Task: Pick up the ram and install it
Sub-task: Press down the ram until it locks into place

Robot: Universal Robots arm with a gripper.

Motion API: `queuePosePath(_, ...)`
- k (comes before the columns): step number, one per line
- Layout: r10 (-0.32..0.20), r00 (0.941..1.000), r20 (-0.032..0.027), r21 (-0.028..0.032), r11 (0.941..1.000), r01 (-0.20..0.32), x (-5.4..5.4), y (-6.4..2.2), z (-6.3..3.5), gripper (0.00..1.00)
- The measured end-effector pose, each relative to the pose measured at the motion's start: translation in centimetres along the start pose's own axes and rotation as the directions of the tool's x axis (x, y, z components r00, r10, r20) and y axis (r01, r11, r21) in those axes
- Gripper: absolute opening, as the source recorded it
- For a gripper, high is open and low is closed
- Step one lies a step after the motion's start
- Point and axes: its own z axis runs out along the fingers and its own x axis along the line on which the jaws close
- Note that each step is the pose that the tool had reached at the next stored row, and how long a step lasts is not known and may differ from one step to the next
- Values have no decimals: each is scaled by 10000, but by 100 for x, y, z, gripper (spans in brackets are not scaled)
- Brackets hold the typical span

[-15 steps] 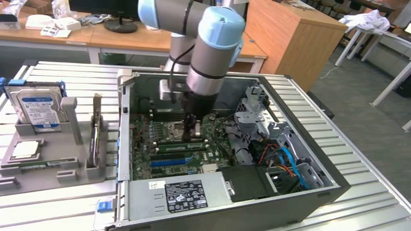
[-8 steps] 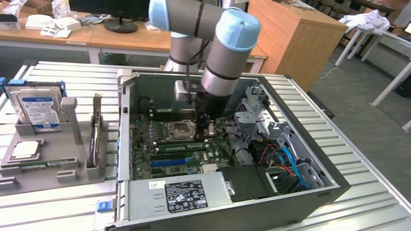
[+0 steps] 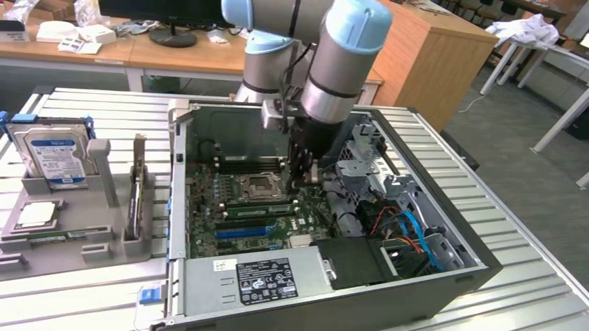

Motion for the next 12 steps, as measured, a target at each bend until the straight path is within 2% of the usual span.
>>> queuePosePath(12, -1, 10000, 0, 0, 10000, 1, -11, 36, -544, 11)
